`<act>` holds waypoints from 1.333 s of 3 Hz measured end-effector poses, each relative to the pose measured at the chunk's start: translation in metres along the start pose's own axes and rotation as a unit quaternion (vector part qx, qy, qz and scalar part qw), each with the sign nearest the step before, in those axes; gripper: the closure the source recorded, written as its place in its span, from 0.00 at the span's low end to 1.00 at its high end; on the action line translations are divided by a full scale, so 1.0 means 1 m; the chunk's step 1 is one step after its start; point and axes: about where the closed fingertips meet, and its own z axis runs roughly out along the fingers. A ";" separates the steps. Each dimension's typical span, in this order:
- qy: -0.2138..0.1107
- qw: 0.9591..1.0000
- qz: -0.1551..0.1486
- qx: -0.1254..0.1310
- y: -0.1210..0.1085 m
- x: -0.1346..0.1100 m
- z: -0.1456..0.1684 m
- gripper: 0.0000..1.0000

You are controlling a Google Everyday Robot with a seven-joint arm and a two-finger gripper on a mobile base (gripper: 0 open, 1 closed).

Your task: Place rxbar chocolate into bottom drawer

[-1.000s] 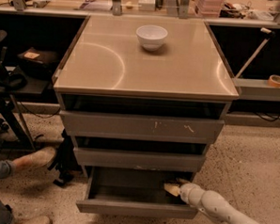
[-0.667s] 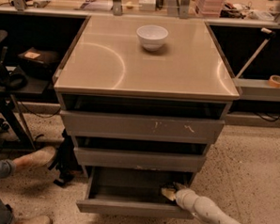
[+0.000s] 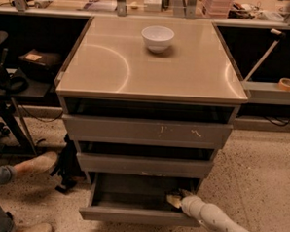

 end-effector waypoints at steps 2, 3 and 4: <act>0.000 1.000 0.000 0.000 0.000 0.000 0.000 0.35; 0.000 1.000 0.000 0.000 0.000 0.000 0.000 0.12; 0.000 1.000 0.000 0.000 0.000 0.000 0.000 0.00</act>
Offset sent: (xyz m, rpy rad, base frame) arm 0.0000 0.0000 0.0000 0.0000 0.0000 0.0000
